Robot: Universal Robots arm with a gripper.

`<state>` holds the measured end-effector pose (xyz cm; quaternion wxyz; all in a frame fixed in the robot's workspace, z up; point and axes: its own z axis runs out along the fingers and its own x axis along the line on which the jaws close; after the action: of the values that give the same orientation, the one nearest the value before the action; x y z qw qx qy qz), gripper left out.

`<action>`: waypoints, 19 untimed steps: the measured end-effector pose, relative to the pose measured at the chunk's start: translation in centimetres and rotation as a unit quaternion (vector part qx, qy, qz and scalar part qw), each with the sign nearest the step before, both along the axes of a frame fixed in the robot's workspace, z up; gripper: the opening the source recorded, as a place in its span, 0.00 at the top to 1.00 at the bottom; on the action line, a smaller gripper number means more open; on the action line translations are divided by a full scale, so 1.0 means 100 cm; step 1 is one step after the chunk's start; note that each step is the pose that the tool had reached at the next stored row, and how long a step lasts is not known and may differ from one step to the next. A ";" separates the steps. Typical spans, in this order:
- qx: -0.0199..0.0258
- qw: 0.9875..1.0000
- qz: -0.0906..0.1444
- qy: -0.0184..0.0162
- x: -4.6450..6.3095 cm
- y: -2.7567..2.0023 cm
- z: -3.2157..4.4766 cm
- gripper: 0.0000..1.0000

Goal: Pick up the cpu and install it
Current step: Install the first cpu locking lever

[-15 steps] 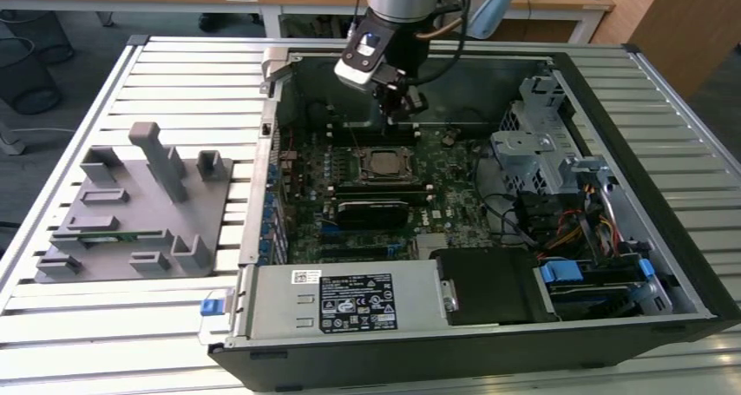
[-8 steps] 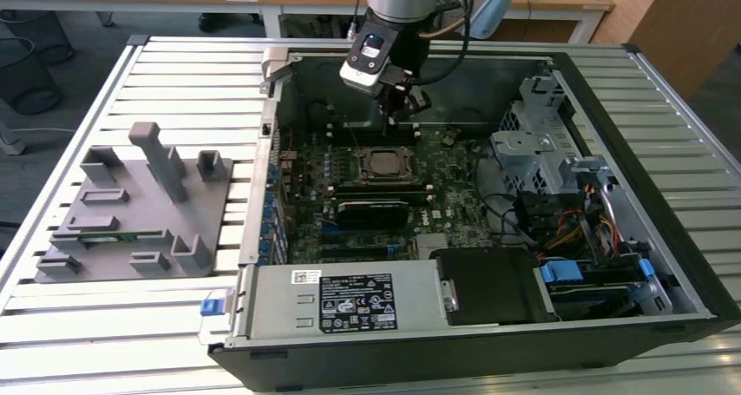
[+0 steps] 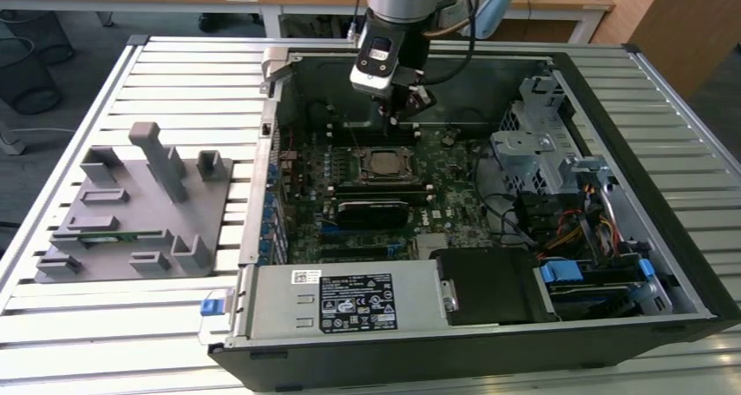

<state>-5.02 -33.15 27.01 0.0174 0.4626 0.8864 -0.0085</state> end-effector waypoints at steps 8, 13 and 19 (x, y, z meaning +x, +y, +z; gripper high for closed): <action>0.000 0.997 0.073 0.000 0.000 0.0000 -0.0006 0.89; 0.000 0.993 0.118 0.000 0.000 0.0000 -0.0009 0.89; 0.000 0.985 0.172 0.000 0.000 0.0000 -0.0014 0.89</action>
<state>-5.02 -33.15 26.88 0.0186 0.3031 0.9528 -0.0054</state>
